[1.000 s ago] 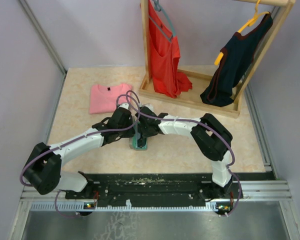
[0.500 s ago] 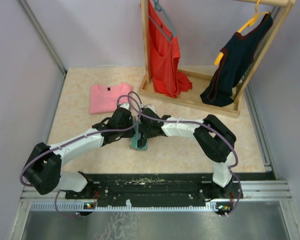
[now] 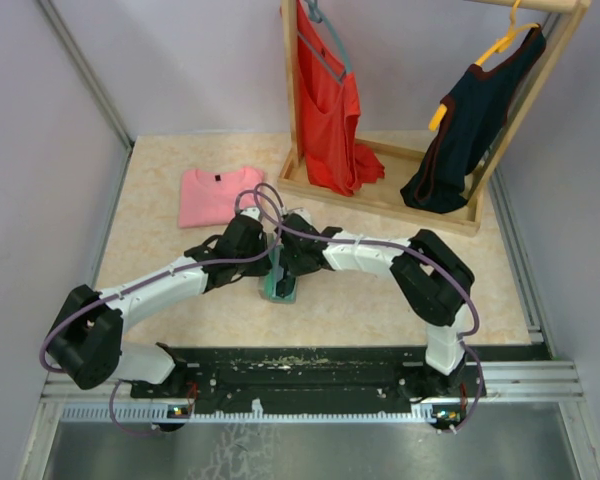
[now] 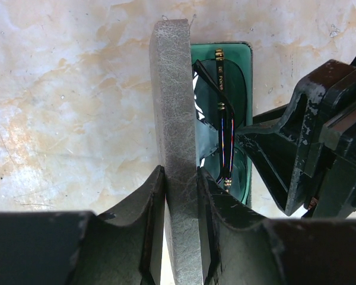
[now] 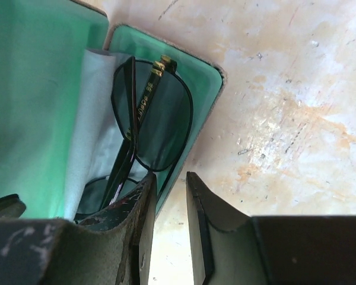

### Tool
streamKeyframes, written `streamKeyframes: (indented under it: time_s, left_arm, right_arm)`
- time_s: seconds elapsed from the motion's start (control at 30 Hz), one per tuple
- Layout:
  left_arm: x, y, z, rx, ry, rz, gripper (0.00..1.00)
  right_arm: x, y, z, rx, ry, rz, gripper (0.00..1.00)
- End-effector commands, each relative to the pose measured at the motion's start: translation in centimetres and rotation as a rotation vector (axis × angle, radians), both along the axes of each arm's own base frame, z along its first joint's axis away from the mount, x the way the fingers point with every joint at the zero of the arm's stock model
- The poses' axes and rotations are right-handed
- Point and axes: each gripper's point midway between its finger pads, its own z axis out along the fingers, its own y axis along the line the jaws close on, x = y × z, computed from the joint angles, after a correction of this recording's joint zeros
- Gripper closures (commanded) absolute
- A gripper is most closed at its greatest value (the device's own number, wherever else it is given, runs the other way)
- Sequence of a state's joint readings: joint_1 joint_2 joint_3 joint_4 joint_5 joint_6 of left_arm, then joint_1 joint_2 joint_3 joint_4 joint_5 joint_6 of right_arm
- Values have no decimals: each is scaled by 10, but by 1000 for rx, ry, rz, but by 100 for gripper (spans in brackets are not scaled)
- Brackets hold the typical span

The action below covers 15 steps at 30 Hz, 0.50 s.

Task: Organize the sunglasses
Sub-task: Place the sunglasses in the sunglasses case.

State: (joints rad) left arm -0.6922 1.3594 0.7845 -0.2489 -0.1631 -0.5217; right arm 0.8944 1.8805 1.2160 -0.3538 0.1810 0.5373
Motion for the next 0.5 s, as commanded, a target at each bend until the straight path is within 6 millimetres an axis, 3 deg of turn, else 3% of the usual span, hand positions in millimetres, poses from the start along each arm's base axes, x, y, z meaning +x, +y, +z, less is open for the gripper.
streamKeyframes:
  time_s: [0.0,0.47]
  left_arm:
    - [-5,-11,9,-37,6,-49,69]
    - [-6,-10,13,-33,-3,-48,66]
  right_arm:
    - [14,9,26,3,-58,3,72]
    - [11,3,42,32,-84,-17,70]
